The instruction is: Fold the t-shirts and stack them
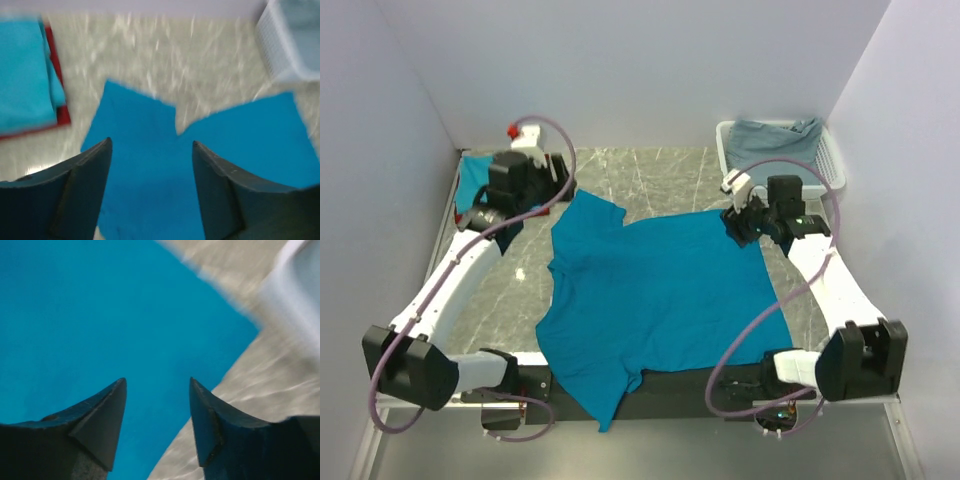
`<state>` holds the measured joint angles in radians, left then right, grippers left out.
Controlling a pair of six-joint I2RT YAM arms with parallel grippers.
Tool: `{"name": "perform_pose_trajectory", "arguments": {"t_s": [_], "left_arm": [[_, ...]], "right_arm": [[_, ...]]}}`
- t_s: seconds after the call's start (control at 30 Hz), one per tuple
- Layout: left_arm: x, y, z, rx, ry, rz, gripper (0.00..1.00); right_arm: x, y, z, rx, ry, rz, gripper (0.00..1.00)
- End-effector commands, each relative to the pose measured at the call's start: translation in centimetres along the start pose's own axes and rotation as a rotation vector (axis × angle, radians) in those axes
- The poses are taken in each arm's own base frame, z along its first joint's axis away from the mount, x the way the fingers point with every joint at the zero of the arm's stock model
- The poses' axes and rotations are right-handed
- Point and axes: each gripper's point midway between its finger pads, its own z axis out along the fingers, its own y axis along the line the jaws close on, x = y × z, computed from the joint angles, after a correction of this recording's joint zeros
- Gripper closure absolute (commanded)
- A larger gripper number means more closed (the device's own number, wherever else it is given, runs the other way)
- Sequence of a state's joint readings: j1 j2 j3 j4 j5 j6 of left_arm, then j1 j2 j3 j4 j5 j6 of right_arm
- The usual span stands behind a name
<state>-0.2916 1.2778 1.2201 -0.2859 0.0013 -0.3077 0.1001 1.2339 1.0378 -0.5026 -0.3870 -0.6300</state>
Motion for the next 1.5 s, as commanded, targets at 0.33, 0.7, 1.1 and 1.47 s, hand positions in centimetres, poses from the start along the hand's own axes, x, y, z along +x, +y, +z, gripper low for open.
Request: {"name": "perform_pose_trajectory", "arguments": {"t_s": [0.33,0.7,1.1,1.47], "left_arm": [[22.0,3.0,0.6,-0.067,0.634,-0.168,0.63],[20.0,2.8,2.3,-0.052,0.628,-0.071,0.54],[10.5,2.4,4.7,-0.031,0.377,-0.045,0.41],[10.6,3.6,15.7,-0.011,0.483,-0.111,0.44]], "right_arm": [[13.8,3.4,3.2,-0.191,0.439,0.126,0.69],[20.3,2.8,4.9,-0.143,0.679,0.121,0.73],[24.2,0.9,1.1,-0.081,0.852,0.130,0.80],[23.0,-0.9,0.0,-0.061,0.786,0.166,0.67]]}}
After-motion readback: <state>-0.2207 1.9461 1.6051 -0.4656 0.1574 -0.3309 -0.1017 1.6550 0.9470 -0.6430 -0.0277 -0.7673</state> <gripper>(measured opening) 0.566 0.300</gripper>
